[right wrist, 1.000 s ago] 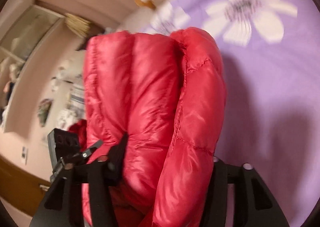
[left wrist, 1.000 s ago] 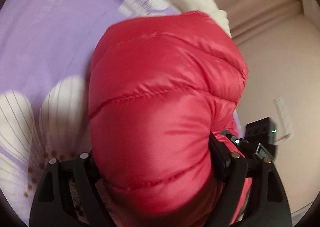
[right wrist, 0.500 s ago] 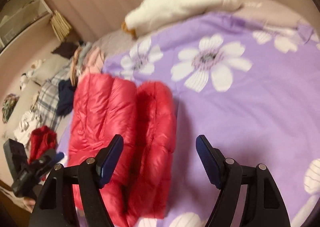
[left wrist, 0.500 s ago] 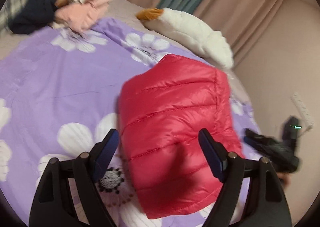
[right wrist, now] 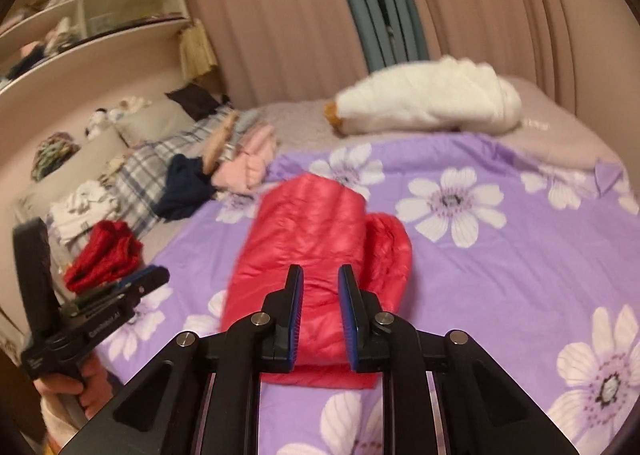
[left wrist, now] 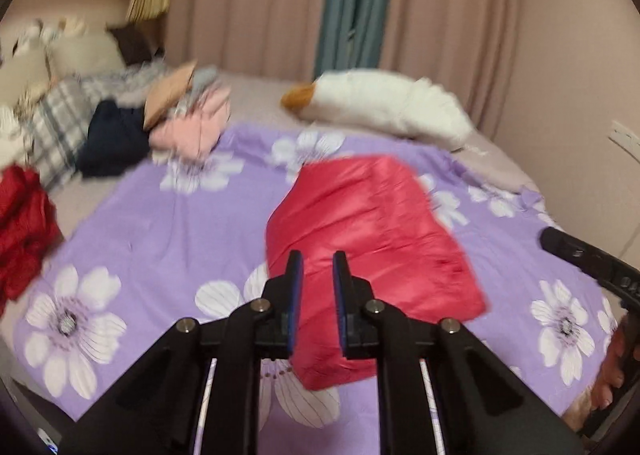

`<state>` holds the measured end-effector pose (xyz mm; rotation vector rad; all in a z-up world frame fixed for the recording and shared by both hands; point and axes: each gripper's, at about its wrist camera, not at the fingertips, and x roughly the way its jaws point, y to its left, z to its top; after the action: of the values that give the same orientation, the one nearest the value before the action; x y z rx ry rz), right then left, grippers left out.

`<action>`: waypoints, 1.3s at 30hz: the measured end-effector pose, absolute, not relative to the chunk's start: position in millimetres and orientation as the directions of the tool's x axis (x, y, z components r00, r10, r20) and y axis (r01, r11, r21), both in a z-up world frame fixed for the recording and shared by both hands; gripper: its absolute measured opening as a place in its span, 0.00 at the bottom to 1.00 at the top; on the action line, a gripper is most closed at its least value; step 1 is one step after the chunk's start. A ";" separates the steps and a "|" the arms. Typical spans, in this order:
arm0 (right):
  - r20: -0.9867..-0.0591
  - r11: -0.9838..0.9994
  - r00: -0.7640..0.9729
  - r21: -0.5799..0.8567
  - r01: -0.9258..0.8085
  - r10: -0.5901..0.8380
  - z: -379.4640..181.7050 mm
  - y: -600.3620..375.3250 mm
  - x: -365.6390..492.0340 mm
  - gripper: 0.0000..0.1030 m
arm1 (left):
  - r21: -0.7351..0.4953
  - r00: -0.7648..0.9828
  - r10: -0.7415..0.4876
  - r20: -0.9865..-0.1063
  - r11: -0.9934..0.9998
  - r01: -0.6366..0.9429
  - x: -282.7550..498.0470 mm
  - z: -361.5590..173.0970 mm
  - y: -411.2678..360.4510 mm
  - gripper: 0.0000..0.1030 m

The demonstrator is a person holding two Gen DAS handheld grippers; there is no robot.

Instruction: Fold large clothes

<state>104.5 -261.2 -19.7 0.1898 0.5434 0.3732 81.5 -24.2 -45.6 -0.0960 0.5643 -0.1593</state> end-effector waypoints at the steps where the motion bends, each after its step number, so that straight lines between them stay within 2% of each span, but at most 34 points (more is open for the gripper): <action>1: -0.459 0.916 0.797 0.272 -0.296 0.394 -17.5 -261.3 99.3 0.20 | -0.138 0.843 -0.189 -0.504 0.981 0.138 71.8 -37.8 -24.6 0.14; 5: -0.443 0.924 0.815 0.252 -0.288 0.374 -7.8 -260.4 77.0 0.20 | -0.143 0.867 -0.189 -0.462 0.980 0.138 41.2 -17.8 -24.5 0.17; 7: -0.431 0.924 0.820 0.242 -0.296 0.376 -4.3 -260.5 68.1 0.20 | -0.153 0.867 -0.193 -0.460 0.979 0.137 35.1 -14.2 -23.9 0.26; 8: -0.427 0.924 0.822 0.236 -0.300 0.375 -2.9 -259.6 64.2 0.22 | -0.154 0.871 -0.192 -0.452 0.979 0.137 30.6 -12.0 -24.2 0.37; 9: -0.428 0.928 0.825 0.224 -0.298 0.369 -1.5 -258.7 60.3 0.34 | -0.148 0.877 -0.184 -0.444 0.980 0.131 28.5 -10.5 -23.7 0.57; 10: -0.429 0.931 0.828 0.216 -0.294 0.361 -1.1 -258.6 58.3 0.41 | -0.141 0.882 -0.173 -0.438 0.982 0.123 27.4 -9.3 -25.0 0.69; 11: -0.425 0.935 0.834 0.206 -0.288 0.351 -0.5 -258.8 55.4 0.65 | -0.133 0.892 -0.161 -0.423 0.985 0.115 25.0 -7.5 -26.3 0.88; 12: -0.412 0.938 0.844 0.201 -0.283 0.343 0.7 -259.3 52.3 0.84 | -0.125 0.907 -0.154 -0.392 0.986 0.113 21.2 -5.2 -26.1 0.98; 14: -0.379 0.942 0.866 0.203 -0.267 0.327 4.1 -261.6 46.5 0.91 | -0.105 0.927 -0.148 -0.345 0.987 0.118 12.9 -0.9 -27.2 1.00; 15: -0.374 0.945 0.871 0.203 -0.258 0.318 4.9 -262.9 45.1 0.92 | -0.093 0.930 -0.146 -0.339 0.988 0.121 11.2 0.1 -28.1 1.00; 19: -0.390 0.953 0.875 0.204 -0.223 0.288 5.3 -267.4 44.4 0.98 | -0.143 0.899 -0.201 -0.390 0.977 0.157 14.4 -1.0 -25.8 1.00; 22: -0.397 0.957 0.876 0.194 -0.214 0.276 4.7 -267.9 45.7 0.98 | -0.191 0.878 -0.226 -0.422 0.969 0.157 18.4 -2.3 -23.5 1.00; 28: -0.416 0.964 0.871 0.167 -0.208 0.261 1.9 -264.8 48.0 0.98 | -0.108 0.894 -0.139 -0.427 0.989 0.102 17.2 -0.7 -31.6 1.00; 33: -0.417 0.965 0.872 0.162 -0.205 0.256 2.1 -265.4 46.0 0.98 | -0.145 0.887 -0.157 -0.435 0.984 0.103 18.6 -1.6 -29.4 1.00; 39: -0.418 0.967 0.875 0.162 -0.194 0.246 2.6 -267.1 46.6 0.98 | -0.126 0.890 -0.146 -0.433 0.987 0.101 16.9 -0.4 -32.0 1.00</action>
<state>46.6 -267.1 2.6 0.1165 0.4513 0.2302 16.9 -32.0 -0.4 -0.1012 0.4566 -0.1283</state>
